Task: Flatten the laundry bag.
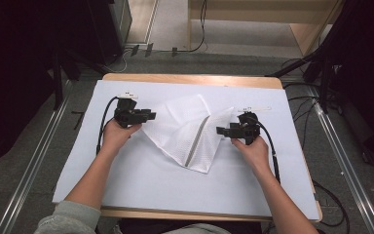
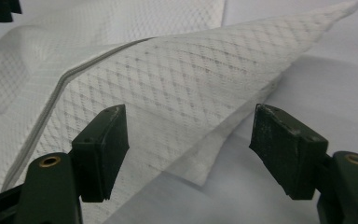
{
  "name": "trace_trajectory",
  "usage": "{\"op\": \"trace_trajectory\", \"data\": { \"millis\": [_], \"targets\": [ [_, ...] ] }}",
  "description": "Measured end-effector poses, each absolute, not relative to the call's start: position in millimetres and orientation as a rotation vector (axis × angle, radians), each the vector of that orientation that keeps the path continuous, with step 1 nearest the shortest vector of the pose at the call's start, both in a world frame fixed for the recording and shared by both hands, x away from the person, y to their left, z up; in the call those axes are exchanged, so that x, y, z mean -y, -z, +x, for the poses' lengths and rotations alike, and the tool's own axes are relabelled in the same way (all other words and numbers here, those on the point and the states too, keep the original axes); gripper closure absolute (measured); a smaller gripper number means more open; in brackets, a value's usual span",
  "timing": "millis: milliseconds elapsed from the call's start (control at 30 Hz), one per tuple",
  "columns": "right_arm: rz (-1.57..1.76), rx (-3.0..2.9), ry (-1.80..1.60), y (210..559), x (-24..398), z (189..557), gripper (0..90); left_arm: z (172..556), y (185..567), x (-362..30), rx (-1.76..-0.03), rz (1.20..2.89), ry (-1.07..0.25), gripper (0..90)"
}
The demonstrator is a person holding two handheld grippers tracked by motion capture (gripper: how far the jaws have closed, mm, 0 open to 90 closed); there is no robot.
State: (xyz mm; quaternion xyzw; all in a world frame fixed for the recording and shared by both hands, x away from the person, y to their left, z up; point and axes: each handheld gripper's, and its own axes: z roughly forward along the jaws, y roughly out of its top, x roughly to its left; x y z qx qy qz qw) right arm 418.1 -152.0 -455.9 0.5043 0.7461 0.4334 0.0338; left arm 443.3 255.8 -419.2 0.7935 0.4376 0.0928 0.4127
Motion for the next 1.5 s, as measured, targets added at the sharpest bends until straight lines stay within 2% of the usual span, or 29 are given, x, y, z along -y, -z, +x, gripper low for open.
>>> {"op": "trace_trajectory", "data": {
  "millis": [267,333,367,400,433,467,500,767,967,1500],
  "targets": [
    [1.532,-2.319,-1.386,462.6,140.7,424.0,29.1,444.1,420.6,-255.9,-1.1,2.003,-0.238,65.7],
    [1.517,-2.334,-1.381,462.4,137.5,425.1,42.0,444.2,420.7,-255.9,-1.101,2.003,-0.237,65.7],
    [1.505,-2.338,-1.386,461.2,135.5,425.0,59.5,444.2,421.0,-255.5,-1.101,2.001,-0.236,65.7],
    [1.505,-2.338,-1.386,461.2,135.5,425.0,59.5,444.2,421.0,-255.5,-1.101,2.001,-0.236,65.7],
    [1.498,-2.338,-1.374,459.6,134.4,424.0,68.5,444.1,421.1,-255.3,-1.101,2.001,-0.233,65.7],
    [1.456,-2.35,-1.361,455.0,131.9,420.8,85.1,444.1,421.2,-255.1,-1.098,2.004,-0.231,65.8],
    [1.432,-2.366,-1.337,452.9,131.5,419.2,88.4,444.0,421.2,-254.9,-1.097,2.007,-0.234,65.7],
    [1.383,-2.409,-1.279,429.6,132.7,399.0,90.0,442.5,420.7,-252.1,-1.091,2.016,-0.231,65.7],
    [1.36,-2.414,-1.313,407.5,146.3,360.8,90.0,441.8,420.9,-246.5,-1.077,2.02,-0.221,65.9],
    [1.398,-2.471,-1.272,418.4,162.4,290.9,90.0,446.4,424.9,-227.5,-1.043,2.073,-0.2,66.2]
  ]
}}
